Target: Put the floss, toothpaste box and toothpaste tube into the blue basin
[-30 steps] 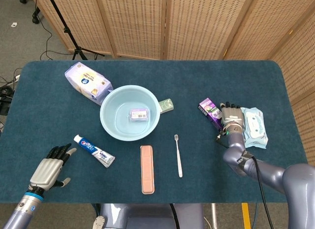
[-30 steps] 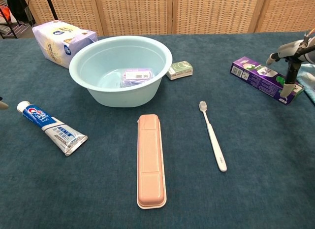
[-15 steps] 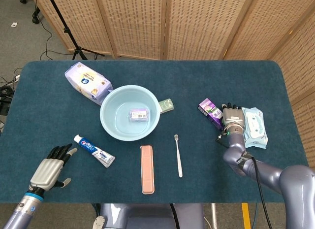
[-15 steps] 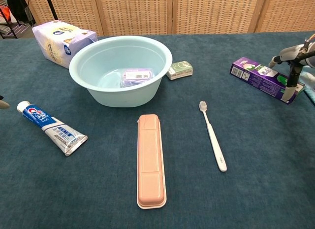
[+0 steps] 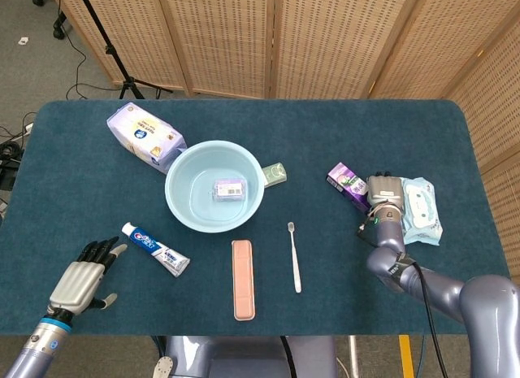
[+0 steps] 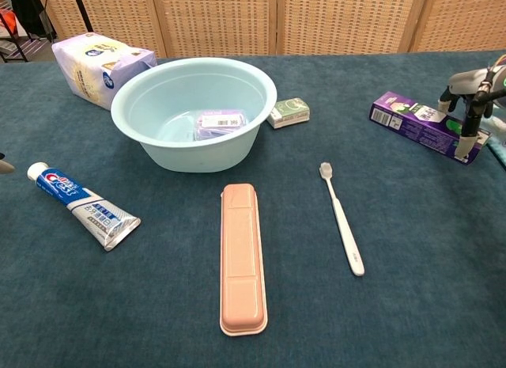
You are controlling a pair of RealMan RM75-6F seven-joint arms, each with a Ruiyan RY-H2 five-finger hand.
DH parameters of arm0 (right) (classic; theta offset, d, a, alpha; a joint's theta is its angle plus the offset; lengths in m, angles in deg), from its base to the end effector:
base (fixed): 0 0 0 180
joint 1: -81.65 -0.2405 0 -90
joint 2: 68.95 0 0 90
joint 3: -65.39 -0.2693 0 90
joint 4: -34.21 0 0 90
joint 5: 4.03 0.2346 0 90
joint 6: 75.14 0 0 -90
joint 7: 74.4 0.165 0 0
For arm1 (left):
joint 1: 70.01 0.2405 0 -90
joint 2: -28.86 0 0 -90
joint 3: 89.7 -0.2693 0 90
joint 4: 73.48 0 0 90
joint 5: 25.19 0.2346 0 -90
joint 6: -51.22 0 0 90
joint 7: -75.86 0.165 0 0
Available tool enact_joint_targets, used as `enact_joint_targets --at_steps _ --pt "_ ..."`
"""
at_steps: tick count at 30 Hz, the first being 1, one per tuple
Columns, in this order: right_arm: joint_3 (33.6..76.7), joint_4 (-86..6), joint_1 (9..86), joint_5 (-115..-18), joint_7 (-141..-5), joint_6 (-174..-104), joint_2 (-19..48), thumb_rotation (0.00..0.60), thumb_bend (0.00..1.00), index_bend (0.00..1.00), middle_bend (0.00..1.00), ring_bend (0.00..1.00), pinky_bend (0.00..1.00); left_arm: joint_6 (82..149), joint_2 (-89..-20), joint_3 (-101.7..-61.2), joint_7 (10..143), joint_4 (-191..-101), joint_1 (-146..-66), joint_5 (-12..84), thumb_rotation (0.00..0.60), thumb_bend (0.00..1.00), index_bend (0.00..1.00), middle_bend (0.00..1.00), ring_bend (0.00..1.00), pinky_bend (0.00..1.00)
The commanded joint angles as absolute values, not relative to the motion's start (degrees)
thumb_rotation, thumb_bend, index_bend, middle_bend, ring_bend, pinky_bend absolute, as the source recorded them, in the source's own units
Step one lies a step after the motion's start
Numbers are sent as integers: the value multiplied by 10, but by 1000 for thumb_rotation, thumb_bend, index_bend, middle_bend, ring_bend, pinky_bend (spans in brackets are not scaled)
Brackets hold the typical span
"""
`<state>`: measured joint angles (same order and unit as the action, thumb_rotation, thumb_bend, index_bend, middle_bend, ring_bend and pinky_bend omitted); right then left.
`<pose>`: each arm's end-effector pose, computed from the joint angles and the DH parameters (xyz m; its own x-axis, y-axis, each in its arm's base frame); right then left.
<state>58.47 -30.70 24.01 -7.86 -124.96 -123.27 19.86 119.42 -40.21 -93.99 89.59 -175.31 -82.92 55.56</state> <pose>-0.2512 -0.4703 -0.0058 0.5451 -0.4895 0.6806 -0.7114 0.1594 0.6844 -0.2894 0.1984 0.0387 0.4007 0.3820 0.8328 0.9158 -0.1404 -0.3763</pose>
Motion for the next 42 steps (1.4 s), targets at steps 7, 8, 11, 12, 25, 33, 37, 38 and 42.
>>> enact_joint_targets --at_steps 7,8,11,12,25,33,37,38,42 --pt "580 -327 247 -93 -1255 -1253 194 600 182 585 418 416 484 1198 -398 -939 889 -1756 -828 559 600 226 0 0 0 0" --pt "577 -335 248 -99 -1254 -1262 191 600 182 594 427 425 492 1199 -396 -939 887 -1757 -828 560 600 226 0 0 0 0" --pt "573 -351 252 -107 -1251 -1274 186 600 196 624 464 466 528 1201 -394 -940 884 -1759 -828 564 600 227 0 0 0 0" --pt "572 -357 253 -110 -1251 -1278 183 600 201 631 471 473 534 1202 -393 -940 883 -1760 -827 565 600 227 0 0 0 0" --pt "555 -419 266 -127 -1251 -1326 154 600 232 671 524 523 587 1215 -382 -943 875 -1772 -823 581 600 227 0 0 0 0" --pt "543 -442 274 -137 -1248 -1349 139 600 256 700 557 557 621 1215 -381 -944 874 -1774 -822 585 600 226 0 0 0 0" --pt "530 -455 277 -132 -1242 -1357 130 600 260 701 559 559 623 1215 -380 -944 874 -1774 -822 586 600 228 0 0 0 0" --pt "528 -460 278 -132 -1243 -1358 127 600 260 701 559 560 623 1215 -381 -943 874 -1774 -822 586 600 227 0 0 0 0" --pt "519 -486 278 -136 -1244 -1368 109 600 260 702 559 561 623 1215 -381 -944 875 -1774 -822 586 600 227 0 0 0 0"
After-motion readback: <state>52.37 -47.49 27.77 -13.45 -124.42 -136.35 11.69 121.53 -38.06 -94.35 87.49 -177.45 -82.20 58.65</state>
